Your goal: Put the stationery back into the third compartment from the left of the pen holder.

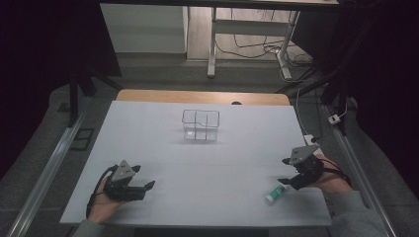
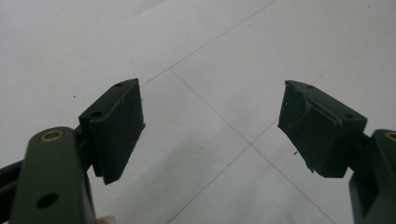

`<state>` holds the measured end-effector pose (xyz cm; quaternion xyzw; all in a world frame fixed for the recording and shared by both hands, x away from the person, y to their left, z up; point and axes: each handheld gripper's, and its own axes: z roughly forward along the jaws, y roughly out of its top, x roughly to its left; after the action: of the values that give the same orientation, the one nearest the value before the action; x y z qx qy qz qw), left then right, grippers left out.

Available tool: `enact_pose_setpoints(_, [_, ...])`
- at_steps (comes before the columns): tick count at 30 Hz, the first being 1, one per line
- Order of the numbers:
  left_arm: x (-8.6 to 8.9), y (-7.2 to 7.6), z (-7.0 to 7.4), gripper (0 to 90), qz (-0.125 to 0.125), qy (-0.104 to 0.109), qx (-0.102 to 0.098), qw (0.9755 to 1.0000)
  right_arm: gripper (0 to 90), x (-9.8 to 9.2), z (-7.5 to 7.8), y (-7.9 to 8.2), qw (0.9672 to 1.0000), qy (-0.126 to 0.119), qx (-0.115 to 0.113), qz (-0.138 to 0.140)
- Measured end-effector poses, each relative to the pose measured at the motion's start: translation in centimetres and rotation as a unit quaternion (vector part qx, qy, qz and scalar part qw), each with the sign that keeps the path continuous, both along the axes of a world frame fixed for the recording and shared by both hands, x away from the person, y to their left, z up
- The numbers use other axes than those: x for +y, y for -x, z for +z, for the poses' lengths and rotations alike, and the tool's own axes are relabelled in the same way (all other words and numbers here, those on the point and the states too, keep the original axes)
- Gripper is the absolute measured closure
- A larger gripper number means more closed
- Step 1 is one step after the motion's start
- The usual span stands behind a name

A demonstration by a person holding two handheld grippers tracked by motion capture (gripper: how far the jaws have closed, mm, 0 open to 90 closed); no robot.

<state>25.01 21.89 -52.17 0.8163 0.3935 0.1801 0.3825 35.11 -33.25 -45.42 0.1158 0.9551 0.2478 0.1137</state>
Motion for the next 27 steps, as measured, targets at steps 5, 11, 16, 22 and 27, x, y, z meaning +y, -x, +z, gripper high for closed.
enact_pose_setpoints(5, [-0.1,0.0,0.0,22.2,-0.001,-0.001,0.001,1.0,27.4,0.3,-0.6,0.5,0.9988,0.037,0.007,0.03])
enact_pose_setpoints(11, [-0.2,0.0,0.0,22.1,-0.004,-0.003,0.001,1.0,27.9,0.4,-1.0,0.9,0.9965,0.062,0.013,0.055])
enact_pose_setpoints(16, [-0.2,-0.1,-0.1,22.1,-0.005,-0.004,0.002,1.0,28.4,0.7,-1.4,1.1,0.9939,0.082,0.014,0.072])
enact_pose_setpoints(22, [-0.2,0.0,-0.1,22.1,-0.006,-0.004,0.002,1.0,30.7,1.2,-1.7,1.2,0.9904,0.103,0.015,0.091])
enact_pose_setpoints(27, [-0.3,-0.1,-0.1,22.2,-0.007,-0.005,0.002,1.0,33.5,1.7,-1.9,1.2,0.9861,0.125,0.018,0.107])
